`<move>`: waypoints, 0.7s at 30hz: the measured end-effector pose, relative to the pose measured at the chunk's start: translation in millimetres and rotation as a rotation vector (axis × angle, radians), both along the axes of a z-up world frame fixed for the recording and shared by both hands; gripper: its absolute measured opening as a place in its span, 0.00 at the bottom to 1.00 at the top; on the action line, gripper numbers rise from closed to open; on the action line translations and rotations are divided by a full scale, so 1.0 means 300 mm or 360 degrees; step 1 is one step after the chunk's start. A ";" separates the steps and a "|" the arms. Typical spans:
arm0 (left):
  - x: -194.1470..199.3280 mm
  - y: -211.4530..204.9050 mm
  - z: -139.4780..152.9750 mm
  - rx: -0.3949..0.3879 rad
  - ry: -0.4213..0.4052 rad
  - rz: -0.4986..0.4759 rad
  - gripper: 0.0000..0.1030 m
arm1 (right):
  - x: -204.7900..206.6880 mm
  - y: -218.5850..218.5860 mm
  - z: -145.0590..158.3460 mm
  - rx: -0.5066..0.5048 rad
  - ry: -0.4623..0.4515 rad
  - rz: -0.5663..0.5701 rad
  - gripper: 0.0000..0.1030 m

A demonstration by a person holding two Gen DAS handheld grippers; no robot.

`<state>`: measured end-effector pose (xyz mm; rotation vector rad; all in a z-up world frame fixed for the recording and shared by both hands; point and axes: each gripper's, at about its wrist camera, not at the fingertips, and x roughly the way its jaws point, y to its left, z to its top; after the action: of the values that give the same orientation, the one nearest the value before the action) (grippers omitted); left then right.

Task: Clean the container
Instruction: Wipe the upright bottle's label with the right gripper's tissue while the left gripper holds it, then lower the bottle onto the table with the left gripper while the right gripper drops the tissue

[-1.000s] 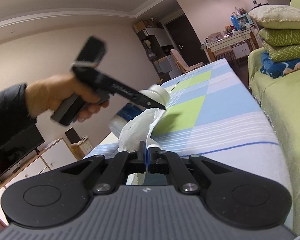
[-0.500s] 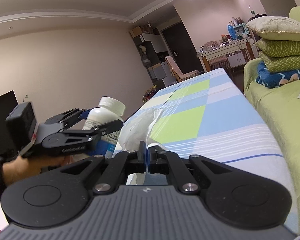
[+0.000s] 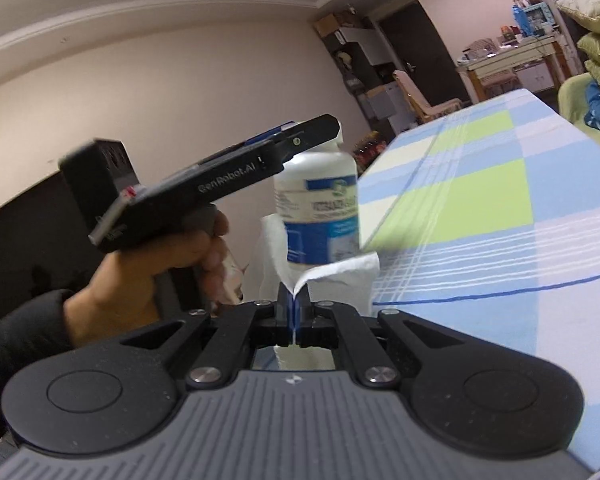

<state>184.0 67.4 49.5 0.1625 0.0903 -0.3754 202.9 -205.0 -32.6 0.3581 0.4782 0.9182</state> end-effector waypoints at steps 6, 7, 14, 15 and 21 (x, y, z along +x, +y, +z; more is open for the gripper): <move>0.017 0.015 -0.043 0.0034 0.0072 0.0006 0.65 | 0.015 0.017 -0.008 -0.0010 0.0020 -0.0011 0.00; 0.019 0.021 -0.042 0.0024 0.0080 0.0009 0.65 | 0.019 0.020 -0.010 -0.0016 0.0013 -0.0027 0.00; -0.011 0.031 -0.045 0.0033 0.0080 -0.0001 0.65 | 0.034 0.032 0.000 -0.0044 -0.0039 -0.0077 0.00; -0.018 0.036 -0.047 0.0023 0.0081 0.0002 0.65 | 0.037 0.026 0.003 -0.0045 -0.0045 -0.0088 0.00; -0.061 0.080 -0.053 -0.0055 0.0111 0.0029 0.65 | 0.074 -0.009 0.025 -0.0063 -0.0068 -0.0204 0.00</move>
<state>165.8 91.3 33.5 0.1144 0.1539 -0.3640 225.1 -207.7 -25.0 0.3286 0.4287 0.7892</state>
